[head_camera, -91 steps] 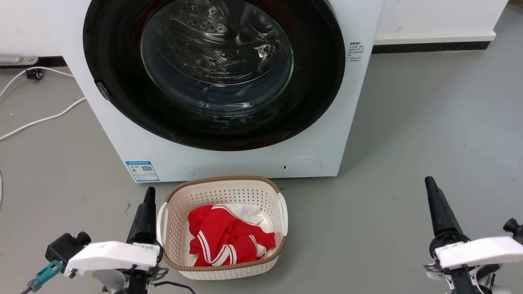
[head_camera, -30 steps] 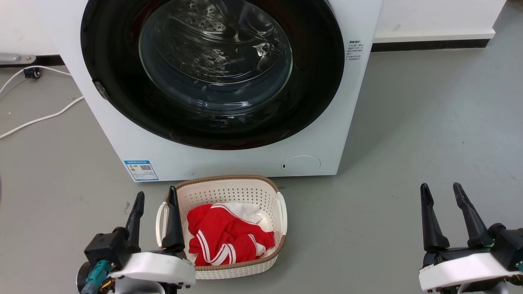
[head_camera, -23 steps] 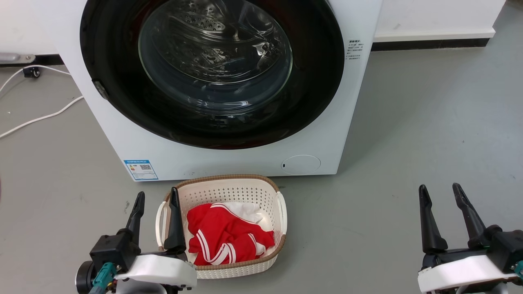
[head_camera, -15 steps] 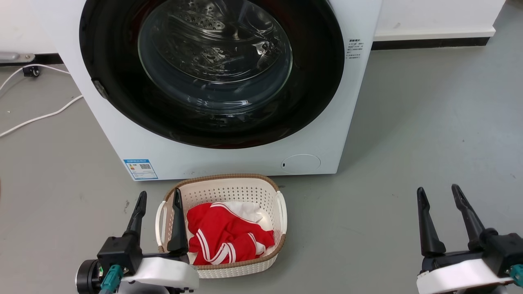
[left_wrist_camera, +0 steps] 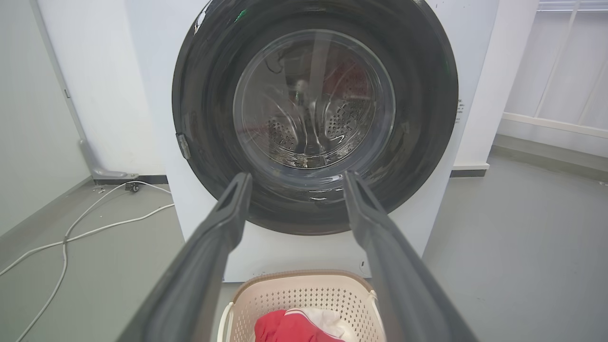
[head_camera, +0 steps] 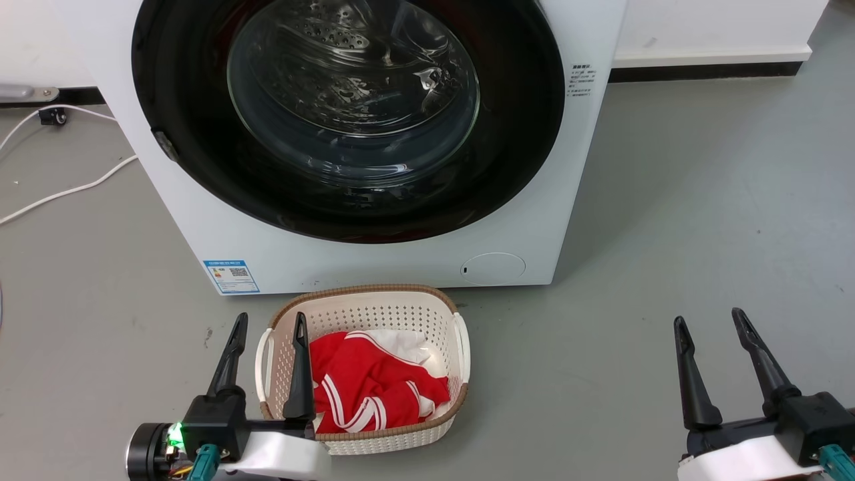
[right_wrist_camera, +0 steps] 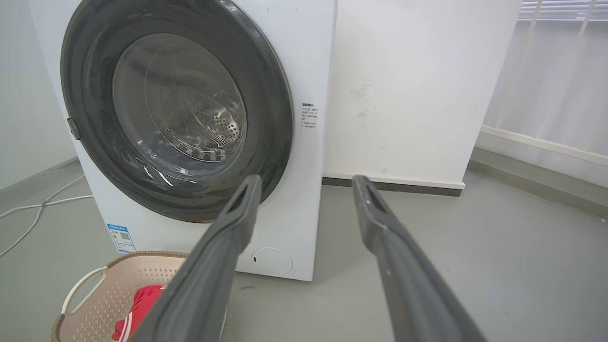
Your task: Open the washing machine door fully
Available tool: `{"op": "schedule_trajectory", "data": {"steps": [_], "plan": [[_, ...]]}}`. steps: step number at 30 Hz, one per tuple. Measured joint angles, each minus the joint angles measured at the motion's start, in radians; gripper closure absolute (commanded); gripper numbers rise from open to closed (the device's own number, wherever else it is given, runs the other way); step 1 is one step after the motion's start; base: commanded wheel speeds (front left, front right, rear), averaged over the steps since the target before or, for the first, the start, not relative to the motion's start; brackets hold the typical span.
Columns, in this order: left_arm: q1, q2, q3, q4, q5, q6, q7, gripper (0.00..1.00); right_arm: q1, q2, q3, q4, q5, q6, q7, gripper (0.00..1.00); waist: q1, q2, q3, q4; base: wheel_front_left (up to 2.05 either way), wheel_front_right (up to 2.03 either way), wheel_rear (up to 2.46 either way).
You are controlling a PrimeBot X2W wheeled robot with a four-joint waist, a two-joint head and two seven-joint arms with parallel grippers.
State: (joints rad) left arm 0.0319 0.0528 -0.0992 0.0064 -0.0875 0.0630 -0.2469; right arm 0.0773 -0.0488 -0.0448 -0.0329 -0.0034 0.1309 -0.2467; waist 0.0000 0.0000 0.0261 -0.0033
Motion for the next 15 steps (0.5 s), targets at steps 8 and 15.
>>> {"op": "schedule_trajectory", "data": {"steps": [8, 15], "plan": [[0.005, 0.000, -0.001, -0.002, 0.049, 0.002, -0.013, 0.00, 0.006, 0.000, -0.002, 0.000, -0.034, 0.000, -0.013, 0.00, 0.0000, 0.0000, 0.003, 0.002, 0.00, 0.00, 0.00], [0.005, -0.001, 0.004, 0.000, 0.057, -0.004, -0.016, 0.00, 0.007, 0.000, -0.006, 0.016, 0.039, 0.000, -0.016, 0.00, -0.0001, 0.0000, 0.004, 0.000, 0.00, 0.00, 0.00]]}}
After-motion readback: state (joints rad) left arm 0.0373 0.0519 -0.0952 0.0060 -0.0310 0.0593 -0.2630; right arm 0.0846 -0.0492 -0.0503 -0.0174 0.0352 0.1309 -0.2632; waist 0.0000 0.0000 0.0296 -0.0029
